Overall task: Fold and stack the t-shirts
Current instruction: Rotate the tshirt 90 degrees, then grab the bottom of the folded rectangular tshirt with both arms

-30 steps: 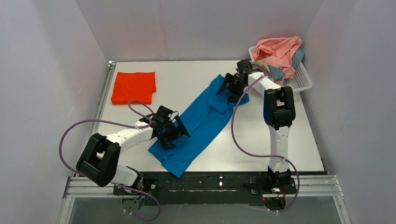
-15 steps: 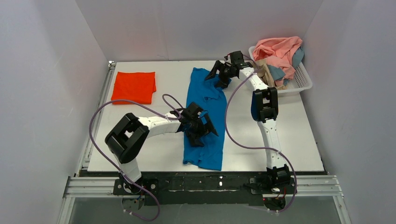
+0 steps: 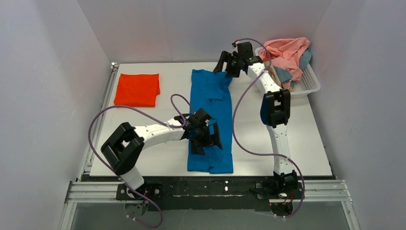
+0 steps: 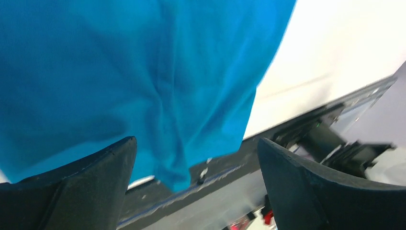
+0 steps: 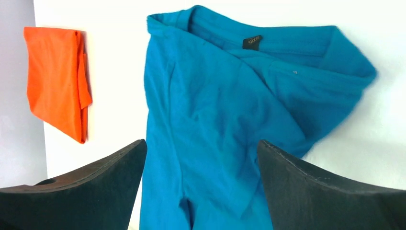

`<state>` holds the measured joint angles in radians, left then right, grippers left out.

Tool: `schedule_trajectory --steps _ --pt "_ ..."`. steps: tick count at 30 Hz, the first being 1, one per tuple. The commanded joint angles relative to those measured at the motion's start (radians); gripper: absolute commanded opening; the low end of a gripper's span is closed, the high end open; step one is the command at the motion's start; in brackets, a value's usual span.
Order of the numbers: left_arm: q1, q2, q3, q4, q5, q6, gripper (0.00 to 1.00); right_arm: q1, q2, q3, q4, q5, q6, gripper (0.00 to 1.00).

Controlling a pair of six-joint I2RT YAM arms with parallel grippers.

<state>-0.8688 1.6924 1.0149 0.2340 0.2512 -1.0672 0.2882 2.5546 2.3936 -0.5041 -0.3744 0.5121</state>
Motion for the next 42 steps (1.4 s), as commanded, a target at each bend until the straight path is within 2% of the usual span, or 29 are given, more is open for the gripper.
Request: schedule_trajectory --steps 1,6,9,12,16,20,27,31,36,42 --pt "-0.010 -0.166 0.021 -0.252 -0.034 0.209 0.98 0.000 -0.280 -0.097 -0.002 0.079 -0.121 0.93" --pt "-0.009 -0.357 -0.091 -0.347 -0.145 0.249 0.98 0.025 -0.521 -0.415 -0.028 0.144 -0.136 0.93" --pt "-0.003 -0.459 -0.193 -0.410 -0.201 0.251 0.98 0.043 -0.705 -0.680 -0.065 0.200 -0.109 0.93" --pt "0.009 -0.522 -0.269 -0.409 -0.173 0.238 0.98 0.090 -0.903 -0.978 -0.067 0.239 -0.051 0.92" --pt "0.015 -0.532 -0.350 -0.345 -0.130 0.195 0.98 0.238 -1.147 -1.323 -0.071 0.270 0.020 0.91" --pt "0.014 -0.477 -0.382 -0.262 -0.119 0.175 0.97 0.385 -1.312 -1.529 -0.060 0.223 0.155 0.87" --pt "0.014 -0.358 -0.409 -0.169 -0.097 0.143 0.71 0.554 -1.436 -1.737 -0.037 0.229 0.353 0.79" --pt "0.014 -0.321 -0.426 -0.154 -0.107 0.130 0.60 0.573 -1.425 -1.805 0.036 0.207 0.397 0.71" --pt "0.014 -0.306 -0.440 -0.149 -0.078 0.111 0.30 0.581 -1.389 -1.807 0.041 0.207 0.409 0.63" --pt "0.012 -0.338 -0.478 -0.185 -0.096 0.092 0.13 0.586 -1.361 -1.840 0.040 0.192 0.435 0.58"
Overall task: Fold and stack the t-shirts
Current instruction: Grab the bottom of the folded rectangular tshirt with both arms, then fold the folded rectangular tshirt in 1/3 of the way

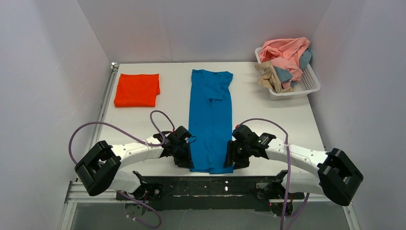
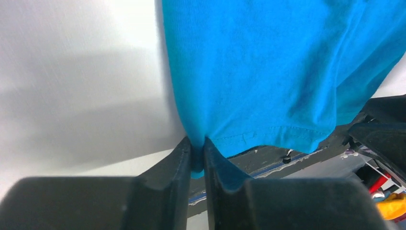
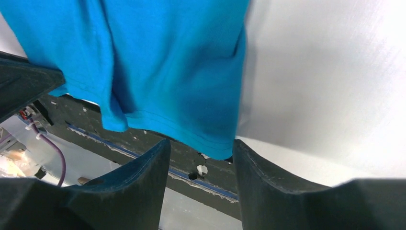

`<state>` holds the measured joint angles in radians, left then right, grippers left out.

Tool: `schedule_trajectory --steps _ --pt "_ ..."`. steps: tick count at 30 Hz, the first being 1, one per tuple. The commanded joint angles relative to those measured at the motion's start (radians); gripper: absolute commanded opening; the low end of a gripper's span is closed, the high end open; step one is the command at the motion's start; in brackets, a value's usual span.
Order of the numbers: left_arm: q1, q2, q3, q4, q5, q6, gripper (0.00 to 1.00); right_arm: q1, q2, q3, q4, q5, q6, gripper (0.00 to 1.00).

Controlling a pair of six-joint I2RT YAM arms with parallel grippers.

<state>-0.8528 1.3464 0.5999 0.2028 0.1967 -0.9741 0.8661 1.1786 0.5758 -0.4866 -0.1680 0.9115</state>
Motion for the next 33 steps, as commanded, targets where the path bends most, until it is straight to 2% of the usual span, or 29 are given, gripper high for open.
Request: schedule_trajectory --steps 1,8,13,15,16,25,33 --pt "-0.005 0.003 -0.063 -0.165 -0.044 0.002 0.11 0.008 0.018 -0.027 0.020 -0.017 0.038 0.57" --pt "-0.005 -0.028 -0.051 -0.248 -0.055 0.027 0.04 0.008 0.015 -0.065 0.044 -0.028 0.043 0.47" --pt "-0.008 -0.043 -0.033 -0.271 -0.041 0.029 0.03 0.014 0.021 -0.058 0.086 -0.086 0.035 0.22" --pt "-0.009 -0.060 -0.031 -0.278 -0.046 0.025 0.01 0.017 0.012 -0.064 0.105 -0.106 0.039 0.06" --pt "-0.009 -0.070 -0.029 -0.284 -0.046 0.022 0.00 0.019 0.005 -0.067 0.113 -0.120 0.043 0.01" --pt "-0.017 -0.192 -0.023 -0.356 0.021 -0.028 0.00 0.048 -0.150 -0.094 0.051 -0.173 0.072 0.01" --pt "-0.014 -0.189 0.126 -0.452 -0.069 0.044 0.00 0.039 -0.146 0.044 -0.012 -0.047 -0.005 0.01"
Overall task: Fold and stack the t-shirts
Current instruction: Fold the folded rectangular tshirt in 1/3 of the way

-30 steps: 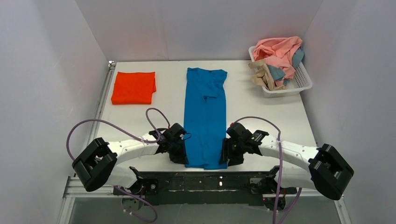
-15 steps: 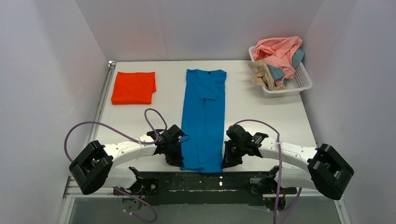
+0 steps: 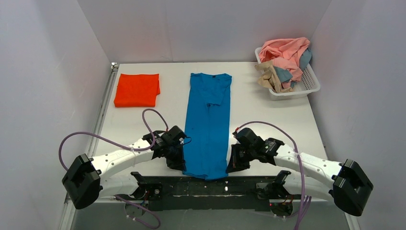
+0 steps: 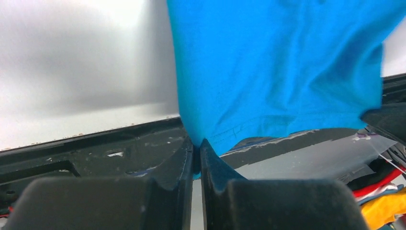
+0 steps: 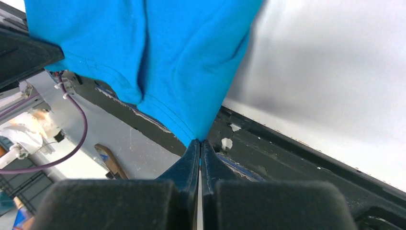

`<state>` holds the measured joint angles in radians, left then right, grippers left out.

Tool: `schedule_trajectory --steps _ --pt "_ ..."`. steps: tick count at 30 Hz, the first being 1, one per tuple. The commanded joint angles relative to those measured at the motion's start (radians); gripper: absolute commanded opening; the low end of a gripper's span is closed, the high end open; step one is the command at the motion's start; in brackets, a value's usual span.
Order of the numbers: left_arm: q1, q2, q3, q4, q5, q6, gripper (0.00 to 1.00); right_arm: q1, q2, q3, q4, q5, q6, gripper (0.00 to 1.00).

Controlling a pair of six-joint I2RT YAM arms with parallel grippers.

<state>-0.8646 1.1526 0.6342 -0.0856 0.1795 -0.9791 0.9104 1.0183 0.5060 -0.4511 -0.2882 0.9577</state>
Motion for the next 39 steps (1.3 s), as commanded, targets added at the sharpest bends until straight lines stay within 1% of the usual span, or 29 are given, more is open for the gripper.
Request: schedule_trajectory --steps 1,3,7,9,14,18,20,26,31,39 --pt "0.003 0.013 0.118 -0.177 -0.073 0.063 0.00 -0.017 0.025 0.137 -0.058 0.088 -0.066 0.01" --pt "0.023 0.046 0.178 -0.203 -0.093 0.101 0.00 -0.044 0.047 0.174 -0.055 0.092 -0.094 0.01" --pt "0.073 0.134 0.291 -0.213 -0.065 0.176 0.00 -0.114 0.083 0.262 -0.067 0.097 -0.162 0.01" --pt "0.119 0.187 0.338 -0.217 -0.049 0.196 0.00 -0.152 0.106 0.307 -0.073 0.113 -0.202 0.01" --pt "0.211 0.301 0.480 -0.202 -0.025 0.250 0.00 -0.268 0.189 0.394 -0.018 0.107 -0.270 0.01" --pt "0.252 0.399 0.613 -0.225 -0.065 0.297 0.00 -0.347 0.268 0.482 0.023 0.092 -0.307 0.01" --pt "0.279 0.448 0.667 -0.231 -0.063 0.309 0.00 -0.379 0.311 0.533 0.024 0.082 -0.324 0.01" --pt "0.342 0.582 0.812 -0.249 -0.043 0.341 0.00 -0.436 0.423 0.647 0.011 0.099 -0.362 0.01" --pt "0.383 0.662 0.881 -0.240 -0.038 0.351 0.00 -0.472 0.502 0.715 -0.011 0.111 -0.387 0.01" --pt "0.426 0.785 0.978 -0.244 -0.003 0.363 0.00 -0.500 0.601 0.765 0.013 0.120 -0.414 0.01"
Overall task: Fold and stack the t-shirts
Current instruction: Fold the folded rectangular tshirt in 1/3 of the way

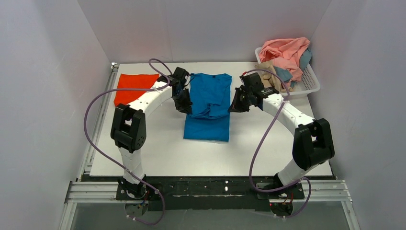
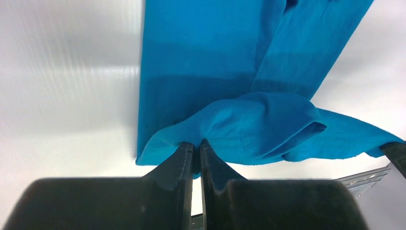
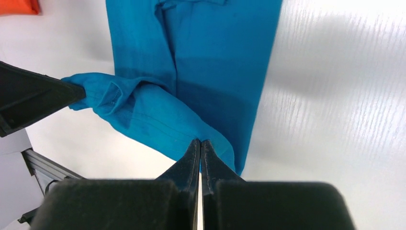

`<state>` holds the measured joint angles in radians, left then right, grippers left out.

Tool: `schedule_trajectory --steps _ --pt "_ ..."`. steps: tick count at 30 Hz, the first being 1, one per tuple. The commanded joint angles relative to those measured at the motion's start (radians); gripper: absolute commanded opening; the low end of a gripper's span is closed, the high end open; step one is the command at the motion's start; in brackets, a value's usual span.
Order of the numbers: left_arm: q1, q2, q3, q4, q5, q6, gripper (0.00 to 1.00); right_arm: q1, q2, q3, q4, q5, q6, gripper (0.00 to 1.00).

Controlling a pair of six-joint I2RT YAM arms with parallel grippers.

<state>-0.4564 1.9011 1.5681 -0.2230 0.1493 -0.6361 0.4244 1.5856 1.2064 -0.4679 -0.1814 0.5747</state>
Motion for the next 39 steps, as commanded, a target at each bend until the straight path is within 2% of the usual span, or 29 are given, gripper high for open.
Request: schedule_trajectory --steps 1,7,13,16,18,19,20,21,23,24,25,28,34,39 --pt "0.022 0.046 0.049 -0.106 0.027 0.019 0.00 -0.018 0.047 0.072 0.034 0.012 -0.033 0.01" --pt "0.041 0.111 0.097 -0.090 0.038 0.034 0.04 -0.041 0.132 0.116 0.048 -0.006 -0.033 0.01" --pt "0.054 0.190 0.157 -0.100 0.043 0.045 0.03 -0.056 0.203 0.149 0.079 0.002 -0.030 0.01" --pt "0.059 0.226 0.189 -0.106 0.012 0.056 0.09 -0.066 0.261 0.178 0.094 0.020 -0.022 0.01" --pt "0.066 0.257 0.224 -0.123 0.019 0.063 0.20 -0.071 0.302 0.209 0.085 0.028 -0.014 0.01" --pt "0.069 0.270 0.247 -0.137 0.017 0.063 0.24 -0.074 0.321 0.228 0.080 0.032 -0.014 0.13" --pt "0.074 0.278 0.267 -0.152 0.018 0.063 0.29 -0.075 0.328 0.247 0.075 0.037 -0.016 0.28" --pt "0.078 0.278 0.283 -0.160 0.019 0.064 0.40 -0.076 0.336 0.268 0.066 0.041 -0.021 0.38" --pt "0.089 0.258 0.296 -0.164 0.024 0.060 0.69 -0.078 0.339 0.328 0.018 0.070 -0.030 0.53" --pt "0.092 0.240 0.297 -0.162 0.022 0.061 0.93 -0.078 0.334 0.346 -0.003 0.085 -0.038 0.67" --pt "0.093 0.216 0.292 -0.163 0.019 0.065 0.98 -0.078 0.323 0.351 -0.016 0.097 -0.041 0.74" --pt "0.094 0.115 0.231 -0.175 -0.010 0.083 1.00 -0.078 0.262 0.306 -0.024 0.098 -0.044 0.80" --pt "0.096 -0.183 -0.079 -0.115 -0.096 0.090 1.00 -0.038 0.135 0.104 0.054 -0.086 -0.090 0.84" --pt "0.095 -0.337 -0.331 -0.038 0.001 0.046 1.00 0.000 0.017 -0.096 0.113 -0.078 -0.036 0.84"
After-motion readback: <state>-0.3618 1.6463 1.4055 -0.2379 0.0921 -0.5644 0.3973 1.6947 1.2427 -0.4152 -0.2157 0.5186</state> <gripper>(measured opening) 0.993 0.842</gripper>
